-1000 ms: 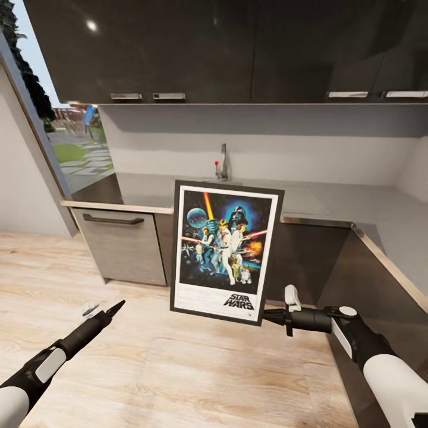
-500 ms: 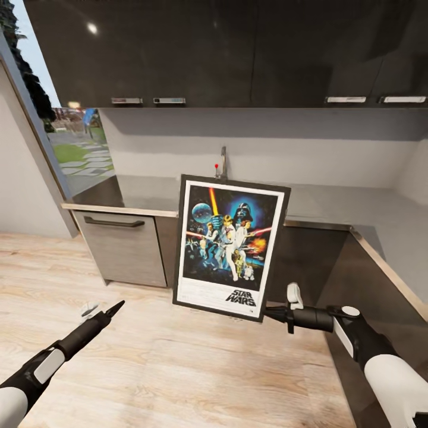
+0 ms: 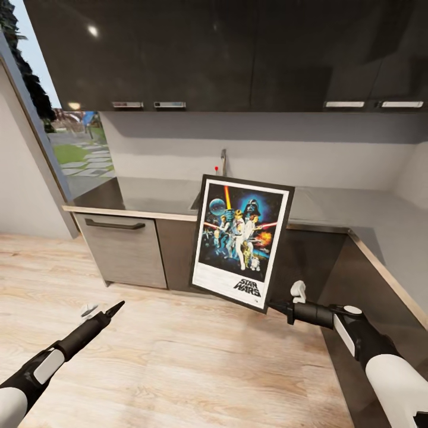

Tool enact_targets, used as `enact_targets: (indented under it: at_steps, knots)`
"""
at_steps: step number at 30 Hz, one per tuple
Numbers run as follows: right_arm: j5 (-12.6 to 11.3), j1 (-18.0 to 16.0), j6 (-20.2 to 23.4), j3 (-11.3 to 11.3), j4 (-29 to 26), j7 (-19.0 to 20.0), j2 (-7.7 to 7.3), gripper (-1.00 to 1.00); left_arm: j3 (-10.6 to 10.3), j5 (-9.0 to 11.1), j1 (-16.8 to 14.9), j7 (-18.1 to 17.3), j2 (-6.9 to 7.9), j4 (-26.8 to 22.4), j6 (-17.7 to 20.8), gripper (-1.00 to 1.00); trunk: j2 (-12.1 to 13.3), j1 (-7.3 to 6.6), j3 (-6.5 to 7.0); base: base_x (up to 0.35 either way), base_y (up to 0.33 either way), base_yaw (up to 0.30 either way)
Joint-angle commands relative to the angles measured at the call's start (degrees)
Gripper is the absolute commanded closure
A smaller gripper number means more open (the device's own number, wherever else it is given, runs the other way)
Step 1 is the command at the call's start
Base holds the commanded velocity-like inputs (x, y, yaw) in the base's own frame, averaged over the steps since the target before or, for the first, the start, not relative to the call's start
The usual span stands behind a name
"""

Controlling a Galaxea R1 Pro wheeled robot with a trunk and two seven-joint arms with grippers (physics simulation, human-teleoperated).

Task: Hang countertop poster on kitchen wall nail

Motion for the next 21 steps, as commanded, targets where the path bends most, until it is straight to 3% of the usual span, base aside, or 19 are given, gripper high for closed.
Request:
enact_targets:
  at_steps: [1,4,12,21]
  knots:
    - [-0.14,-0.04,0.54,-0.06,-0.05,1.09,-0.01,1.0,-0.18,0.46,-0.02,-0.18,0.18,0.03,0.29,-1.0,0.38,-0.22,0.12,0.0,0.0,0.0]
    - [0.09,-0.04,0.48,-0.05,-0.12,3.62,-0.06,1.0,-0.18,0.46,-0.04,-0.18,0.64,0.0,0.29,-1.0,1.58,-0.88,0.66,0.0,0.0,0.0]
    - [0.18,-0.04,0.45,0.22,-0.14,4.79,-0.12,1.0,-0.18,0.4,-0.02,-0.18,0.79,-0.01,0.29,-1.0,4.79,-2.64,2.1,0.0,0.0,0.0]
    - [0.42,-0.04,0.37,0.26,-0.16,8.7,-0.57,1.0,-0.18,0.37,-0.02,-0.18,0.8,-0.01,0.3,-1.0,8.4,-4.62,3.71,0.0,0.0,0.0]
